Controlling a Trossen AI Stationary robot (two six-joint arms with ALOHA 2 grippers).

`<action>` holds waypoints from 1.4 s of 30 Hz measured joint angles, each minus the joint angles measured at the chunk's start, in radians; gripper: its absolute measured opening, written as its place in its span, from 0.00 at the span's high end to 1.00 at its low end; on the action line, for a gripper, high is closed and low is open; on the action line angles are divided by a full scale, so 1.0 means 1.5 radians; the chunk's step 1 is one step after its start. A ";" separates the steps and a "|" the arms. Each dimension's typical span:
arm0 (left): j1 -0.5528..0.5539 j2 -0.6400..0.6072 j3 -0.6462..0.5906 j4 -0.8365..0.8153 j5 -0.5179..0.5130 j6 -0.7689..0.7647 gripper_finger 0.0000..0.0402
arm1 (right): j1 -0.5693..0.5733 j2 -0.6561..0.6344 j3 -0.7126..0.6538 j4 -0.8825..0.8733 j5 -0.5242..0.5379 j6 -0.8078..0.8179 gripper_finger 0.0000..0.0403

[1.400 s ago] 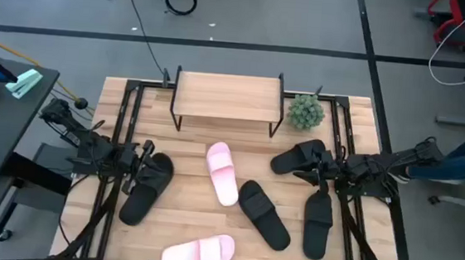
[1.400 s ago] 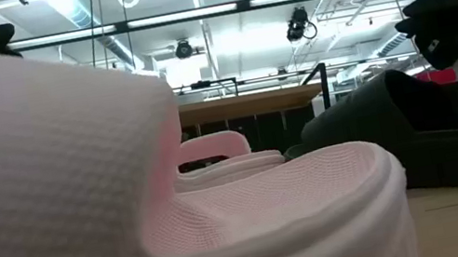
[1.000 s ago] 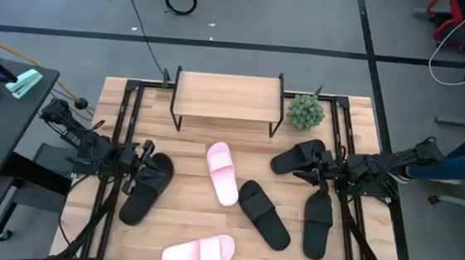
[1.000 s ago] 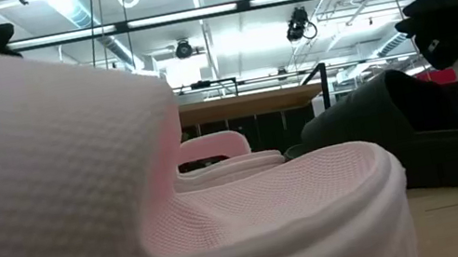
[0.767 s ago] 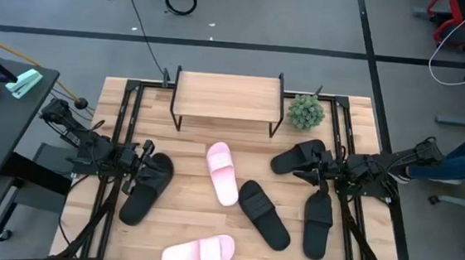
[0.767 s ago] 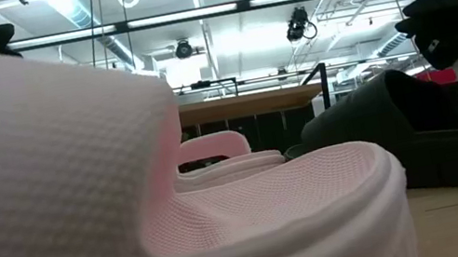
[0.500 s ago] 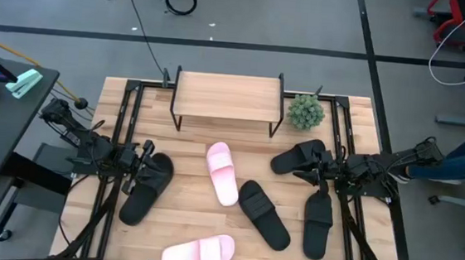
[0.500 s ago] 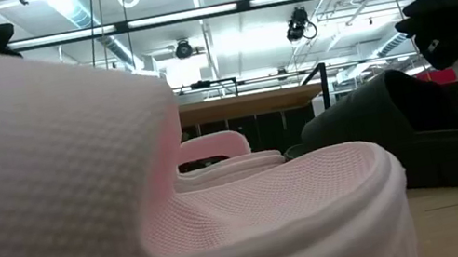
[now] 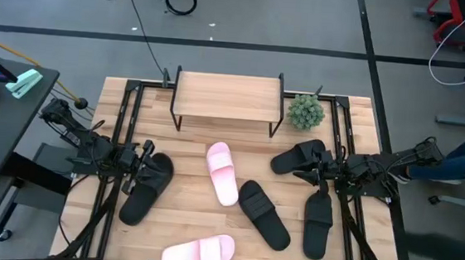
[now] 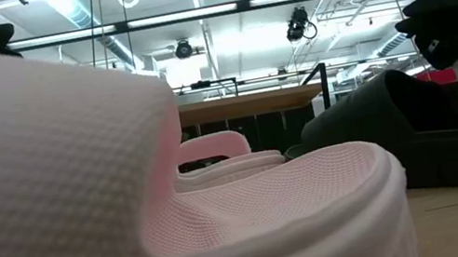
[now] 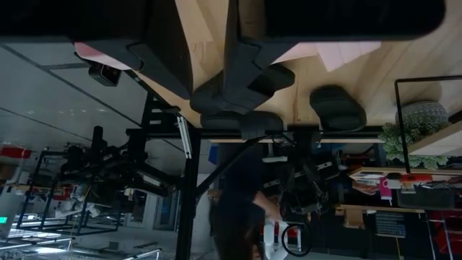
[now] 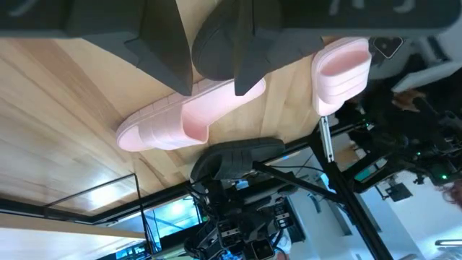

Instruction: Pick and place slides into the shelf

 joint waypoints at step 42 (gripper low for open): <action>0.000 0.000 0.000 0.000 0.000 0.000 0.80 | 0.000 0.000 0.000 0.000 0.000 0.000 0.73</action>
